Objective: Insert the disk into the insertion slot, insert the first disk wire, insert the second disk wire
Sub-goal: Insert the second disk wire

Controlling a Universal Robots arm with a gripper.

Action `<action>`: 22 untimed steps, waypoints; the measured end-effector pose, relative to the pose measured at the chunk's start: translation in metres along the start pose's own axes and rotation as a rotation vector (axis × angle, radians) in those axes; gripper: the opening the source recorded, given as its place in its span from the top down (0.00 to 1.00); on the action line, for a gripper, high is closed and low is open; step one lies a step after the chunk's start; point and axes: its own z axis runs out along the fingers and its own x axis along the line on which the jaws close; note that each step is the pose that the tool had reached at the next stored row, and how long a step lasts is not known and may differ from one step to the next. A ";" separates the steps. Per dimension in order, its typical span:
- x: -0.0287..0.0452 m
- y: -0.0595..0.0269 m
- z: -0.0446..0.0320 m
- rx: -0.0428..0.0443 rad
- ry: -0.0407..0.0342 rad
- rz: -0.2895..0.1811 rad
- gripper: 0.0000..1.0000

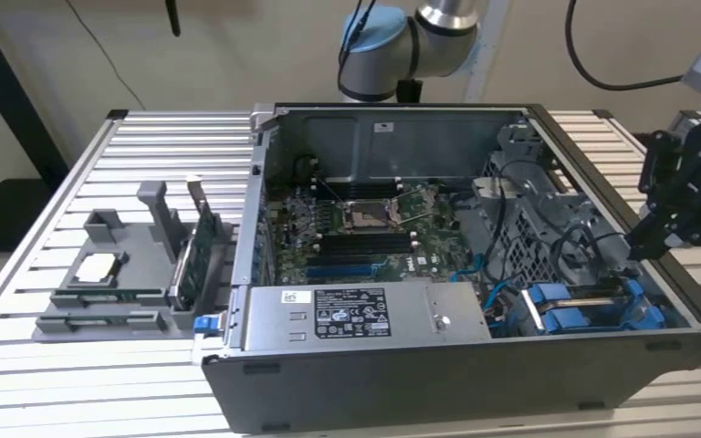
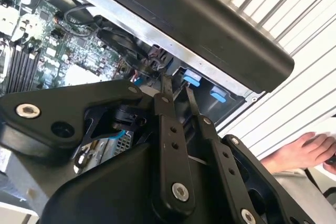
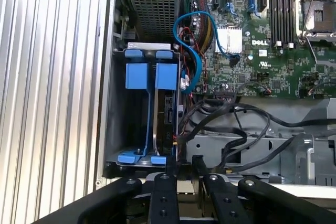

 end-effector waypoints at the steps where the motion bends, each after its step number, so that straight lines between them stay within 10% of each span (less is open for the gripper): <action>1: 0.0003 0.0000 0.0000 -0.0003 -0.0016 0.000 0.73; 11: 0.0024 -0.0007 -0.0017 -0.0059 -0.0144 -0.003 0.73; 16: 0.0075 -0.0010 -0.0001 -0.0046 -0.0803 -0.015 0.73; 20: 0.0151 -0.0020 0.0005 -0.0041 -0.1077 -0.020 0.73; 22: 0.0175 -0.0021 0.0006 -0.0035 -0.1372 -0.025 0.73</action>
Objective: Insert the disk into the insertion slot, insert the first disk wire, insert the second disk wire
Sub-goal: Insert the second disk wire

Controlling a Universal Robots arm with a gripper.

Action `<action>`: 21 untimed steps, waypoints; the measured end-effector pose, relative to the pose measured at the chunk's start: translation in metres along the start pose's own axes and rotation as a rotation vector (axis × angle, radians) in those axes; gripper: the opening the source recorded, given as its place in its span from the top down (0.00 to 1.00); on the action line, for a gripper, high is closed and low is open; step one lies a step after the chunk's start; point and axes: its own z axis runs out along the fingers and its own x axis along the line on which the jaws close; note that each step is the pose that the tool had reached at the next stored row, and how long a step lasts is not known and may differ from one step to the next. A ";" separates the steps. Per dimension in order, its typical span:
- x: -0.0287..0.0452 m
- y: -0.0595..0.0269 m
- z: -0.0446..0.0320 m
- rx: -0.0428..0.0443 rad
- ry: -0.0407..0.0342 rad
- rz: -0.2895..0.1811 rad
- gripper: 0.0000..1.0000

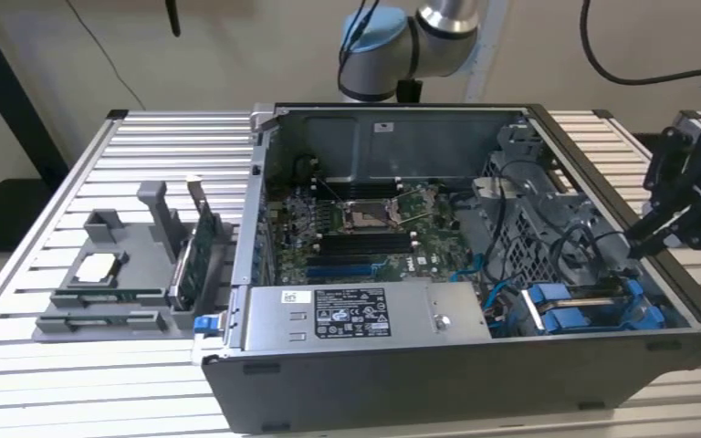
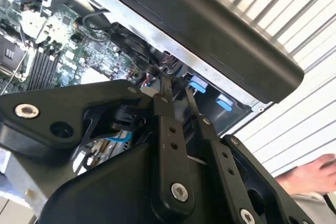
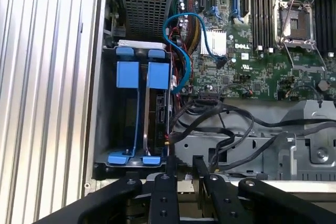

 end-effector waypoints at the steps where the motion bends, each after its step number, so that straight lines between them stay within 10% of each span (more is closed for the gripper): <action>1: 0.0011 -0.0001 -0.0001 0.0004 -0.0182 -0.004 0.73; 4: 0.0047 -0.0001 0.0001 0.0009 -0.0536 -0.010 0.73; 21: 0.0068 -0.0001 0.0013 0.0069 -0.0569 -0.012 0.83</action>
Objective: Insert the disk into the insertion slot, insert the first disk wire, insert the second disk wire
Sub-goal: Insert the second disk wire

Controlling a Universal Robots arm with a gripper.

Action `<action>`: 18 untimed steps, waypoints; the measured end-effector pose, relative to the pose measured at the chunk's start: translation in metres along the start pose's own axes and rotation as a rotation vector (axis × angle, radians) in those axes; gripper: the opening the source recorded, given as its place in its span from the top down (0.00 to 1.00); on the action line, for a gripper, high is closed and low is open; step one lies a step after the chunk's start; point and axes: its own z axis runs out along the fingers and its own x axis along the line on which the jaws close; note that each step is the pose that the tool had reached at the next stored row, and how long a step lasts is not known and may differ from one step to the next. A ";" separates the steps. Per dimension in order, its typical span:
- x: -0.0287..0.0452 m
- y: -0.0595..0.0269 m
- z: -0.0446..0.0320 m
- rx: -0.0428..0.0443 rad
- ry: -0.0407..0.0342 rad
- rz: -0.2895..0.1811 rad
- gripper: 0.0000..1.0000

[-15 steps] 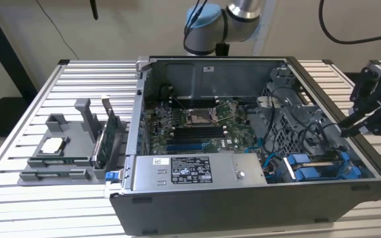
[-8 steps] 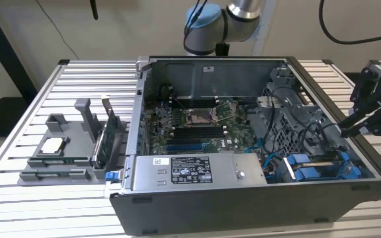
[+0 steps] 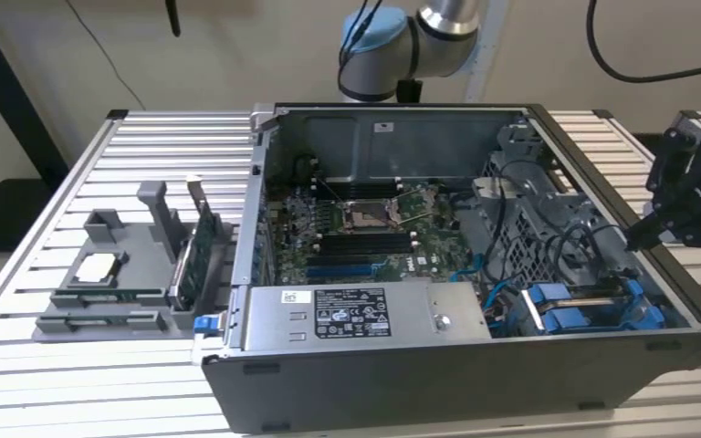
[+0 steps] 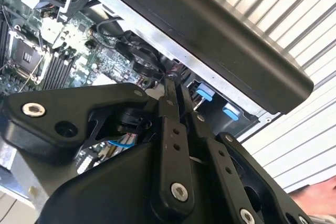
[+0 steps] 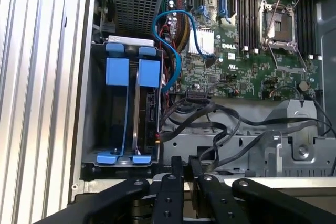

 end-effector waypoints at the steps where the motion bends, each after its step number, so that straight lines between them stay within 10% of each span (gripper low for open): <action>1: 0.0002 0.0000 0.0000 0.0000 0.0000 0.000 0.83; 18: -0.0005 0.0049 -0.0050 0.0000 0.0000 0.000 0.84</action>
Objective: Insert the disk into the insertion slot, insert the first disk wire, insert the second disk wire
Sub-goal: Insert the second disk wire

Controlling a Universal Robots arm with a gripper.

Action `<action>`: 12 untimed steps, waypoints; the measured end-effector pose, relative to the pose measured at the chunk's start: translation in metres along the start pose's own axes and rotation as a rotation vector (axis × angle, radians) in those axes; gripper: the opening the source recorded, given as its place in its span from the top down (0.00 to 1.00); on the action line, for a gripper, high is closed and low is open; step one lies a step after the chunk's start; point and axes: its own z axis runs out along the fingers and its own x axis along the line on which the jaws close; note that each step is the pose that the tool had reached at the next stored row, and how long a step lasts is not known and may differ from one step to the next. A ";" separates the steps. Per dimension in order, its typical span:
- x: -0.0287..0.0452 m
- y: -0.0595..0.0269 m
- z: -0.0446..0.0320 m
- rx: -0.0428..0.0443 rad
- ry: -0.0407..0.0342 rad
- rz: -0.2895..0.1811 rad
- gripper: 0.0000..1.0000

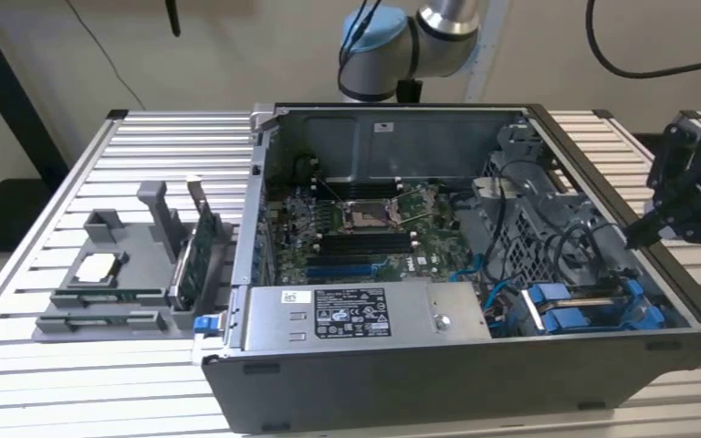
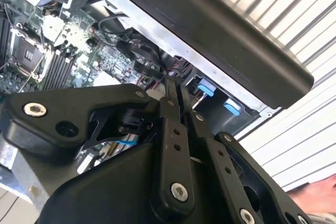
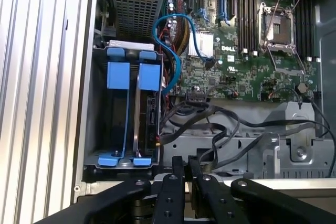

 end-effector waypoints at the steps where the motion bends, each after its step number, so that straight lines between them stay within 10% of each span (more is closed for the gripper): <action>1: -0.0002 0.0008 -0.0006 0.0000 -0.0001 0.000 0.84; 12: -0.0016 0.0209 -0.0023 0.0033 0.0002 -0.001 0.84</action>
